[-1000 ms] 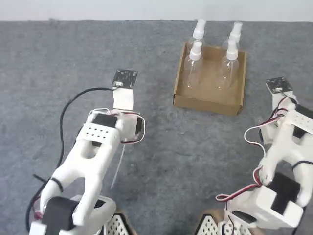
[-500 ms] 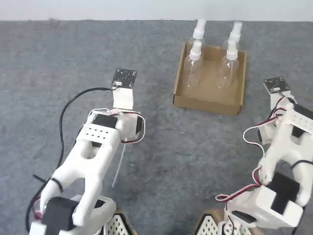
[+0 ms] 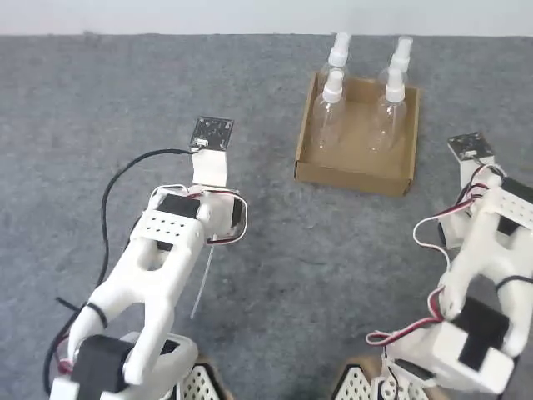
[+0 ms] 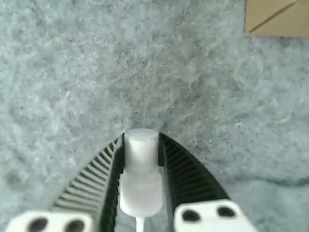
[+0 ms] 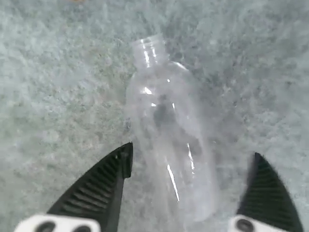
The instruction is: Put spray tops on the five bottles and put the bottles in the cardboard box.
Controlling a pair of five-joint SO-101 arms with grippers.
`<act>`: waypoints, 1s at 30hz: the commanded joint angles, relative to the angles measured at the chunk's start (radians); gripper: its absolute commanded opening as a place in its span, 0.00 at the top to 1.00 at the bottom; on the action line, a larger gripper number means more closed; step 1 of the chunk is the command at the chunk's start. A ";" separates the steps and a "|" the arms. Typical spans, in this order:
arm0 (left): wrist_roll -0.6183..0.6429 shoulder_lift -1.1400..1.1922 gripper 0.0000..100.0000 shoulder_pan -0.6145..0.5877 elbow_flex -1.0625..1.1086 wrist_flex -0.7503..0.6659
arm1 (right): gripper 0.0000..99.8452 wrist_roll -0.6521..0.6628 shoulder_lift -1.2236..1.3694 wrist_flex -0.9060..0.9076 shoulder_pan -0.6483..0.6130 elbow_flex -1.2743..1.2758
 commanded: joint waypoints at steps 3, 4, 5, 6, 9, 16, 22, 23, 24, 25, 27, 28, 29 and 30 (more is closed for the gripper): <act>0.005 -0.049 0.99 -0.003 -0.005 -0.025 | 0.71 0.011 -0.147 0.077 -0.019 -0.094; 0.005 -0.049 0.99 -0.003 -0.005 -0.025 | 0.73 0.012 -0.145 0.101 -0.031 -0.118; 0.005 -0.049 0.99 -0.003 -0.005 -0.025 | 0.73 0.017 -0.140 0.128 -0.045 -0.143; 0.005 -0.049 0.99 -0.003 -0.005 -0.026 | 0.74 0.038 -0.130 0.153 -0.064 -0.161; 0.005 -0.049 0.99 0.000 -0.005 -0.025 | 0.74 0.115 -0.068 0.196 -0.119 -0.186; 0.005 -0.049 0.99 0.000 -0.005 -0.025 | 0.74 0.155 0.148 0.189 -0.133 -0.315; 0.005 -0.049 0.99 0.000 -0.005 -0.025 | 0.74 0.161 0.289 0.186 -0.133 -0.393; 0.005 -0.049 0.99 0.000 -0.005 -0.025 | 0.74 0.161 0.308 0.180 -0.133 -0.402; 0.005 -0.049 0.99 0.002 -0.005 -0.025 | 0.74 0.161 0.320 0.170 -0.133 -0.408; 0.005 -0.049 0.99 0.002 -0.005 -0.025 | 0.74 0.161 0.331 0.159 -0.131 -0.408; 0.005 -0.049 0.99 0.002 -0.005 -0.025 | 0.75 0.161 0.349 0.154 -0.131 -0.410; 0.005 -0.049 0.99 0.002 -0.005 -0.025 | 0.76 0.161 0.358 0.153 -0.131 -0.410; 0.005 -0.049 0.99 0.002 -0.005 -0.025 | 0.79 0.161 0.367 0.153 -0.131 -0.410; 0.005 -0.049 0.99 0.002 -0.005 -0.025 | 0.81 0.161 0.372 0.153 -0.131 -0.410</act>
